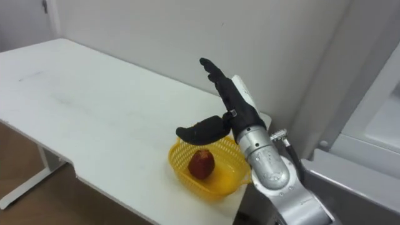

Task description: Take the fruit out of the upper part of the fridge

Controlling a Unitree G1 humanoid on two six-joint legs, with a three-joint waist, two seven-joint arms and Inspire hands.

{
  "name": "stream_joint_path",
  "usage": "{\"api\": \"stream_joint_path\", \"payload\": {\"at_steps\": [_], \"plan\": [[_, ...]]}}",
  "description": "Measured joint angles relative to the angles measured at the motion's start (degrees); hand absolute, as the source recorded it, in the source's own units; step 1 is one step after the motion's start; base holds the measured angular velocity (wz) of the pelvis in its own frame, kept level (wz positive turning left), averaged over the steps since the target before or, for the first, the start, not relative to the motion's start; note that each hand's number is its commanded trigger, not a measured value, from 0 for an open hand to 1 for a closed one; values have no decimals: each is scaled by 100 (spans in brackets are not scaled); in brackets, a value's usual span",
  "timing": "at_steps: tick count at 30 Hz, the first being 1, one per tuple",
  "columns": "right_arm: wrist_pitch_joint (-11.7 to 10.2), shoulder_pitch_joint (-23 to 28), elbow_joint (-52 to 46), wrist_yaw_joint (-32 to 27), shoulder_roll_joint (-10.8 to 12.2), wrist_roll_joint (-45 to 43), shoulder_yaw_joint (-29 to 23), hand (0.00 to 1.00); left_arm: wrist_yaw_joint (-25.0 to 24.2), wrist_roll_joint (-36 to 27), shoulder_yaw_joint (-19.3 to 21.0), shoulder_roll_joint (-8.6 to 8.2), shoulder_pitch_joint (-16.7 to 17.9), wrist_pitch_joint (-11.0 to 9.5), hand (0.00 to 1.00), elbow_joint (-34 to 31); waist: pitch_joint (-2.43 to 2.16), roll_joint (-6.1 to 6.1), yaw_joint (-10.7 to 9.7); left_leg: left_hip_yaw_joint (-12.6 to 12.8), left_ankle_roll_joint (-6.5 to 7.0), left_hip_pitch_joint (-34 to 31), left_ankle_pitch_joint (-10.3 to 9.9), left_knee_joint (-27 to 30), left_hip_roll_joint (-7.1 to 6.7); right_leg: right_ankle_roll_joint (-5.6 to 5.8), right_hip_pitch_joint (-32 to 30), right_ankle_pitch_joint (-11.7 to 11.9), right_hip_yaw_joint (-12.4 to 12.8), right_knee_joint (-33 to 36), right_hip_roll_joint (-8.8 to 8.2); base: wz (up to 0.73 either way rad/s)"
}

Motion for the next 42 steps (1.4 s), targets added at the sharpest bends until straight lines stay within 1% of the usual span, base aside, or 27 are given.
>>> {"api": "stream_joint_path", "payload": {"at_steps": [1,2,4,5,6,10,12,13,14,15,16,17,18,19,20,22,23,24,25,27,28,29,30,34,36,39,42], "plan": [[4,63,-115,-1,-22,9,1,0,2,0,-2,-14,5,2,0,-1,0,0,0,14,-2,43,-1,-13,4,0,30,0,2,0,2,-15],[26,183,-356,8,-28,40,7,0,2,0,1,-37,31,14,0,-1,-22,-9,9,67,-2,117,-1,-50,14,0,67,0,1,2,0,-17],[37,335,-697,7,-27,31,-6,0,2,-2,1,-63,74,32,0,-4,-26,-7,-16,90,-6,219,-10,-59,16,0,150,0,5,-3,11,-11],[42,419,-920,6,-26,32,-26,0,3,7,13,-74,109,36,0,2,-3,27,-63,91,-2,286,-12,-77,15,0,217,0,9,-12,13,0],[42,530,-1179,8,-26,20,-92,0,14,15,141,-119,152,35,0,2,-16,24,-115,90,4,323,-16,-80,13,2,257,-1,23,-9,17,0],[37,747,-1900,22,-25,-197,-367,0,88,8,461,-246,298,25,0,15,-13,59,-184,112,25,440,-42,-89,7,4,337,-2,160,-9,25,-8],[35,800,-2471,-8,-26,-420,-595,0,119,9,579,-272,340,-2,0,-2,-18,124,-319,134,35,438,-51,-80,-5,6,335,-1,162,-6,13,-2],[23,842,-2642,-16,-26,-447,-668,0,125,9,602,-275,353,-6,0,-2,-20,148,-348,136,35,440,-51,-83,-8,7,333,-1,164,-6,10,0],[-33,980,-2997,-75,-25,-489,-818,0,146,7,622,-275,364,-12,0,0,-31,190,-400,143,36,448,-50,-88,-10,8,334,-1,164,-1,7,0],[-107,1108,-3282,-130,-25,-525,-919,0,179,1,630,-276,399,-27,0,0,-54,241,-473,142,37,456,-50,-91,-11,9,343,-2,164,0,5,0],[-136,1163,-3391,-155,-25,-521,-957,0,207,-5,630,-280,417,-39,0,2,-65,265,-515,144,37,460,-49,-91,-12,10,347,-3,169,0,5,0],[-176,1240,-3570,-190,-25,-524,-1039,0,252,-32,639,-296,445,-56,0,3,-77,307,-628,186,38,472,-49,-91,-11,16,357,-7,208,2,11,-13],[-216,1318,-3720,-202,-25,-581,-1156,0,270,-42,643,-309,454,-83,0,2,-73,340,-679,278,37,527,-49,-111,1,27,360,-14,372,6,31,-24],[-229,1357,-3786,-232,-25,-618,-1198,0,281,-44,644,-312,456,-115,0,2,-64,355,-688,325,37,574,-50,-142,15,27,368,-13,473,6,54,-38],[-259,1440,-3910,-292,-24,-739,-1274,0,349,-42,651,-312,479,-179,0,4,-56,373,-767,415,26,628,-56,-171,38,27,379,-13,563,7,83,-32],[-273,1635,-4233,-328,-28,-966,-1497,0,391,-17,700,-316,482,-252,0,20,-64,368,-922,430,5,639,-71,-183,59,26,368,-13,648,8,112,-20],[-312,1790,-4494,-336,-29,-991,-1721,0,391,5,776,-329,488,-313,0,69,-71,372,-993,447,-12,651,-83,-188,72,22,366,-11,693,9,139,-16],[-413,1918,-4675,-383,-31,-988,-1933,0,390,7,780,-330,483,-335,0,82,-79,365,-1078,460,-24,675,-93,-188,86,20,385,-9,768,10,167,-14],[-454,1964,-4750,-415,-31,-987,-2029,0,390,7,780,-330,479,-361,0,104,-80,364,-1117,467,-27,698,-95,-187,88,20,399,-9,801,10,179,-12],[-653,2124,-4933,-553,-33,-1039,-2331,0,388,1,774,-332,452,-456,0,191,-79,367,-1295,515,-42,785,-103,-199,92,19,454,-9,847,14,210,-11],[-685,2166,-4986,-599,-32,-1063,-2383,0,389,-2,774,-332,454,-480,0,195,-77,371,-1311,546,-45,807,-105,-214,96,19,455,-9,888,14,222,-21],[-784,2257,-5069,-670,-32,-1105,-2469,0,419,-36,761,-332,476,-538,0,192,-80,378,-1376,608,-55,825,-111,-258,110,13,439,-6,979,15,248,-23],[-873,2357,-5171,-779,-31,-1103,-2526,0,483,-47,755,-332,495,-570,0,193,-80,377,-1429,624,-59,815,-114,-270,134,-3,413,4,1004,15,259,-21],[-1109,2590,-5362,-1180,-27,-1509,-2796,0,597,-40,767,-376,472,-661,0,309,-103,418,-1565,714,-76,816,-148,-258,179,-24,388,17,1016,16,283,-13],[-1298,2649,-5370,-1462,-27,-1780,-3125,0,613,-42,778,-427,469,-692,0,363,-113,434,-1620,757,-78,835,-149,-259,182,-24,389,17,1047,16,296,-7],[-1461,2798,-5378,-1777,-28,-1878,-3372,0,644,-41,776,-446,466,-717,0,409,-118,441,-1706,807,-79,866,-150,-258,184,-25,392,17,1097,16,313,-7],[-1527,3009,-5368,-2007,-27,-2012,-3481,0,688,-43,779,-464,474,-731,0,416,-115,459,-1711,901,-86,903,-154,-269,192,-38,382,25,1122,15,327,-18]]}}
